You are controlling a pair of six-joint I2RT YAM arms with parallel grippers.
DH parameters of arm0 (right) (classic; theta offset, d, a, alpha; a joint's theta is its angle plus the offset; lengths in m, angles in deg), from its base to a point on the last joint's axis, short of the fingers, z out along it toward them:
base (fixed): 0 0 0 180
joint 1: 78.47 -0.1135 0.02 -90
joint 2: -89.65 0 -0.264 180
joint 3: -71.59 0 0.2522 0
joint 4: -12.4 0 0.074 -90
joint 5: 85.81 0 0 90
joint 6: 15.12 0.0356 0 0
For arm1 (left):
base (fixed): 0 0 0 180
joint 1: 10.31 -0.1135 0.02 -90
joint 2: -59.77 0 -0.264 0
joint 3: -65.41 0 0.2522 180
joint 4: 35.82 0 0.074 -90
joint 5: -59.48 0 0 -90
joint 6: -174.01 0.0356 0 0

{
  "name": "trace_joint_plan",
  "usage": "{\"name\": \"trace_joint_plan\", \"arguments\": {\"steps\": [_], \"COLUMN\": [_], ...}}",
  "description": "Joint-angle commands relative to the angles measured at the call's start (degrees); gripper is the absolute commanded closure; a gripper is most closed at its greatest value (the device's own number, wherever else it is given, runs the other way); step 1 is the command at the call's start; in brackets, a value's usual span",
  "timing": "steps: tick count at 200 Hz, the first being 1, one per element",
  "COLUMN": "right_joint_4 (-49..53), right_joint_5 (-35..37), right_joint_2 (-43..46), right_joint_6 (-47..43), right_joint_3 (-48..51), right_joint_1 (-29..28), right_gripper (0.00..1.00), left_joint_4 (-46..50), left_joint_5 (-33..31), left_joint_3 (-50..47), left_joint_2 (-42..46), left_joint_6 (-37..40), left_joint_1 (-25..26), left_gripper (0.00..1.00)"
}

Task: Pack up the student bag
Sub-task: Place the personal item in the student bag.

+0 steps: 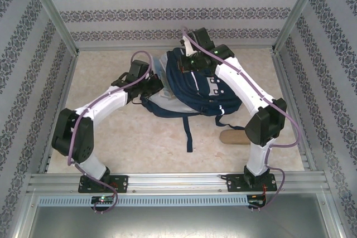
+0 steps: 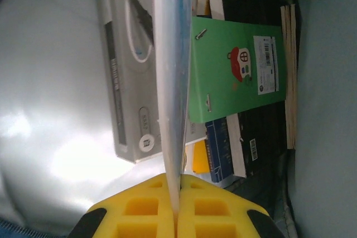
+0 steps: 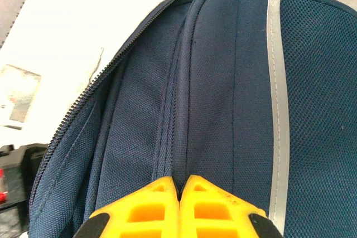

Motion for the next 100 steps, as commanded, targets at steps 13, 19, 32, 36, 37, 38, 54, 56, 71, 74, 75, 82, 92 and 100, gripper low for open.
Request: {"name": "trace_joint_plan", "arguments": {"steps": [13,19,32,36,37,38,54,56,71,74,75,82,92,100], "right_joint_4": [-8.6,-9.16,-9.78,-9.79,-9.79,-9.74,-10.34,-10.45,-10.81,-10.88,-10.91,-11.1,-11.34,-11.37], "right_joint_5": [-7.53,-8.11,-9.0,-9.19,-9.22,-9.23,-10.1,-10.18,-10.92,-11.07,-11.13,-11.32,-11.73,-12.04], "right_joint_2": [5.13,5.29,5.32,5.32,5.32,5.31,5.31,5.35,5.34,5.38,5.39,5.42,5.4,5.44], "right_joint_6": [3.93,4.31,5.08,5.2,5.21,5.22,5.95,6.02,6.57,6.66,6.69,6.88,7.14,7.39], "right_joint_3": [1.42,1.86,2.09,2.03,2.06,2.07,2.42,2.45,2.57,2.58,2.6,2.58,2.46,2.35], "right_joint_1": [1.75,2.08,2.64,2.79,2.81,2.78,3.17,3.21,3.28,3.28,3.28,3.28,3.37,3.41], "right_gripper": [1.0,1.0,1.0,1.0,1.0,1.0,1.0,1.0,1.0,1.0,1.0,1.0,1.0,1.0], "left_joint_4": [-9.01,-9.61,-11.92,-12.83,-13.04,-13.27,-17.31,-17.75,-20.8,-21.28,-21.39,-21.63,-21.27,-20.72], "left_joint_5": [4.77,4.64,5.73,5.96,6.03,6.1,6.68,6.76,7.02,7.09,7.12,7.17,6.68,6.35], "left_joint_3": [3.2,3.41,3.67,3.5,3.48,3.43,2.94,3.01,3.8,4.15,4.25,5.46,7.16,8.57], "left_joint_2": [-2.66,-2.92,-3.85,-4.22,-4.31,-4.36,-6.35,-6.54,-9.04,-9.56,-9.75,-11.07,-12.84,-14.14], "left_joint_6": [-1.46,-1.97,-3.44,-4.03,-4.1,-4.32,-6.82,-7.17,-9.37,-9.71,-9.84,-10.28,-10.59,-10.57], "left_joint_1": [0.93,1.46,2.7,3.04,3.13,3.22,4.51,4.58,5.52,5.78,5.82,6.3,7.15,7.73], "left_gripper": [1.0,1.0,1.0,1.0,1.0,1.0,1.0,1.0,1.0,1.0,1.0,1.0,1.0,0.99]}}
